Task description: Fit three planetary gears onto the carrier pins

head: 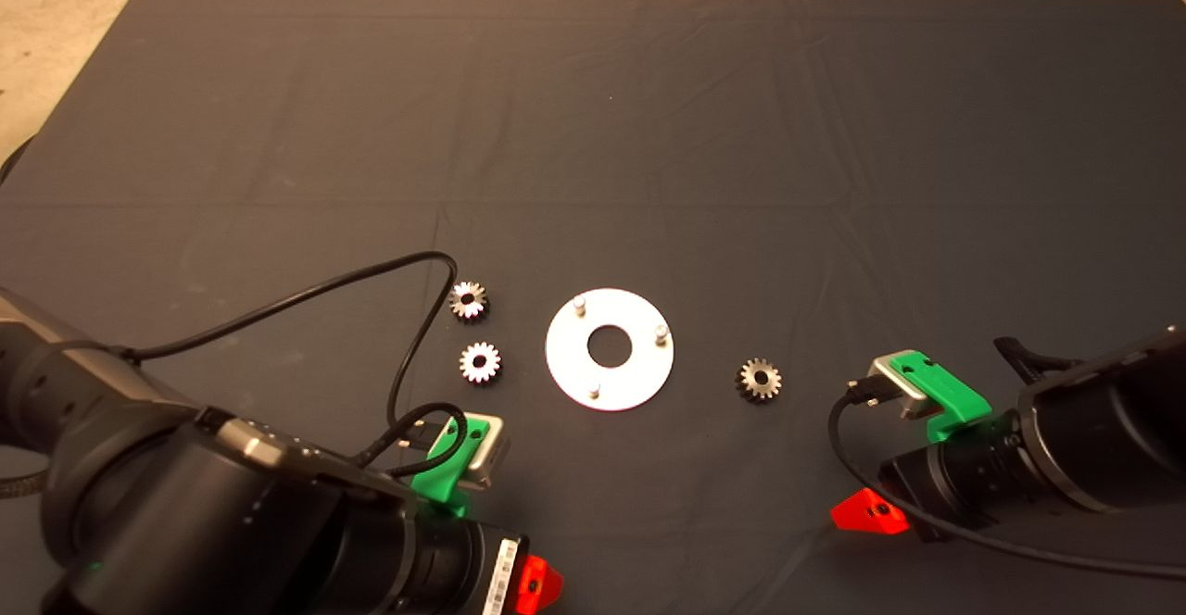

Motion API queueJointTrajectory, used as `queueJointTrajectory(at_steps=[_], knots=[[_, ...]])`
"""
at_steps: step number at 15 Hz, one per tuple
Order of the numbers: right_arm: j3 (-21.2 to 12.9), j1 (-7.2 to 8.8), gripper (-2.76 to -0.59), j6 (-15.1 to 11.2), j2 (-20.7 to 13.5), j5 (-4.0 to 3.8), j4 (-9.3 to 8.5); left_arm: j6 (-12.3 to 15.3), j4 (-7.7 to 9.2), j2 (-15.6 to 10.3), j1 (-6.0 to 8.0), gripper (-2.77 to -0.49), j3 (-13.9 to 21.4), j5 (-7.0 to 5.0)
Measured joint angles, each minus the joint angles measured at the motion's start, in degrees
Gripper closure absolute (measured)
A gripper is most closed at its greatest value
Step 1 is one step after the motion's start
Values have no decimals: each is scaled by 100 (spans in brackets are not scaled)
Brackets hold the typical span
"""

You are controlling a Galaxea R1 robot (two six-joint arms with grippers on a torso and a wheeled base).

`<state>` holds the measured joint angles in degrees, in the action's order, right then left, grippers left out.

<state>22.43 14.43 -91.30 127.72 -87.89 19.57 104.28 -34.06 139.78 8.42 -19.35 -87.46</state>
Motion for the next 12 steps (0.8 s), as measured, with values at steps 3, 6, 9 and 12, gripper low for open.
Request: queueJointTrajectory(at_steps=[3, 6, 9, 12], knots=[[0, 0, -275, 1, -16, -2, 0, 0, 0, -11, 0, -264, 0, -2], [0, -59, -275, 20, -15, 0, 0, 0, -11, -9, 0, -264, 0, 0], [0, -61, -275, 169, -91, 5, 0, 0, -55, -11, 0, -264, 0, -2], [0, -63, -275, 348, -285, 2, 0, 0, -89, -11, 0, -264, 0, 0]])
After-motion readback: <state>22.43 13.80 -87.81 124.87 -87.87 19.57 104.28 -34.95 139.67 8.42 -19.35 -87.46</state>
